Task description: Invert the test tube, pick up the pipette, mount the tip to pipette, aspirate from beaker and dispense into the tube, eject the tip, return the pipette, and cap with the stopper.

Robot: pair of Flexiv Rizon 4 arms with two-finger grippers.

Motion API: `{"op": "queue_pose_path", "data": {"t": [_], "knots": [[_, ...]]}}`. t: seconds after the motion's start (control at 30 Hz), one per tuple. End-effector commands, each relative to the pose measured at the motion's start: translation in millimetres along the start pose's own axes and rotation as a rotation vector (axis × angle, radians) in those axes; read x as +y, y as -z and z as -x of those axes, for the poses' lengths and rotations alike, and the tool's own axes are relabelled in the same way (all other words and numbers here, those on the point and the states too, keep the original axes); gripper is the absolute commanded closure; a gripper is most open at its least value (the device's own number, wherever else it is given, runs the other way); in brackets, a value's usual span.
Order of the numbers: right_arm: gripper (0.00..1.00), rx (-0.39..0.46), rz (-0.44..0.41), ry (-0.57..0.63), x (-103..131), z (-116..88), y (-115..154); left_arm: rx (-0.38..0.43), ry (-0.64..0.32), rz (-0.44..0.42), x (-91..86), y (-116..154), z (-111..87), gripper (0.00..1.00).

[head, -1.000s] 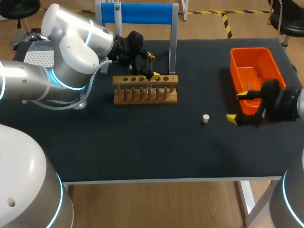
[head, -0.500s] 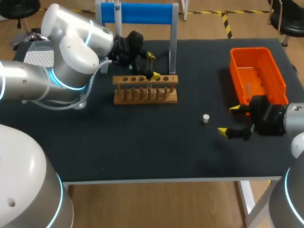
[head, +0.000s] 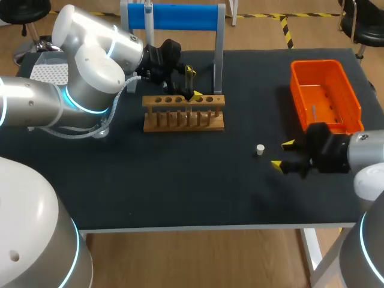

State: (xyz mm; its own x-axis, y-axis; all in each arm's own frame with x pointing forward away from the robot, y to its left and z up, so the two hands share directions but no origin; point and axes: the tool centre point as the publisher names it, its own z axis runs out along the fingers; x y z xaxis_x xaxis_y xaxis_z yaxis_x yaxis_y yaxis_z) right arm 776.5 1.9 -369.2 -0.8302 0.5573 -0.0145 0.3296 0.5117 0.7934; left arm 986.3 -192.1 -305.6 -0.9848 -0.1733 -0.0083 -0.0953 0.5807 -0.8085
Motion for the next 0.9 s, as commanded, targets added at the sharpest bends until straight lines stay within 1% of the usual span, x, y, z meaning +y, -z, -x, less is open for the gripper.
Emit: {"op": "queue_pose_path", "data": {"t": [0.03,0.23,0.27,0.43,0.6,0.77,0.9], "knots": [[0.35,-0.020,-0.025,-0.009,2.2,1.1,-15.0,0.002,0.001,0.003,-0.5,0.2,0.3,0.00],[0.35,-0.040,-0.050,-0.020,0.9,3.4,-26.1,0.002,0.001,0.003,-0.5,0.2,0.3,0.00],[0.33,-0.041,-0.051,-0.020,0.8,3.4,-28.9,0.002,0.001,0.003,-0.5,0.2,0.3,0.00],[0.31,-0.047,-0.062,-0.020,0.9,5.3,-36.8,0.002,0.001,0.003,-0.5,0.2,0.3,0.00],[0.33,-0.052,-0.072,-0.024,-1.0,8.3,-41.6,0.002,0.001,0.003,-0.5,0.2,0.3,0.00],[0.32,-0.061,-0.085,-0.024,-4.7,14.7,-47.4,0.002,0.001,0.003,-0.5,0.2,0.3,0.00],[0.34,-0.066,-0.092,-0.024,-5.2,17.6,-50.7,0.002,0.001,0.003,-0.5,0.2,0.3,0.00]]}}
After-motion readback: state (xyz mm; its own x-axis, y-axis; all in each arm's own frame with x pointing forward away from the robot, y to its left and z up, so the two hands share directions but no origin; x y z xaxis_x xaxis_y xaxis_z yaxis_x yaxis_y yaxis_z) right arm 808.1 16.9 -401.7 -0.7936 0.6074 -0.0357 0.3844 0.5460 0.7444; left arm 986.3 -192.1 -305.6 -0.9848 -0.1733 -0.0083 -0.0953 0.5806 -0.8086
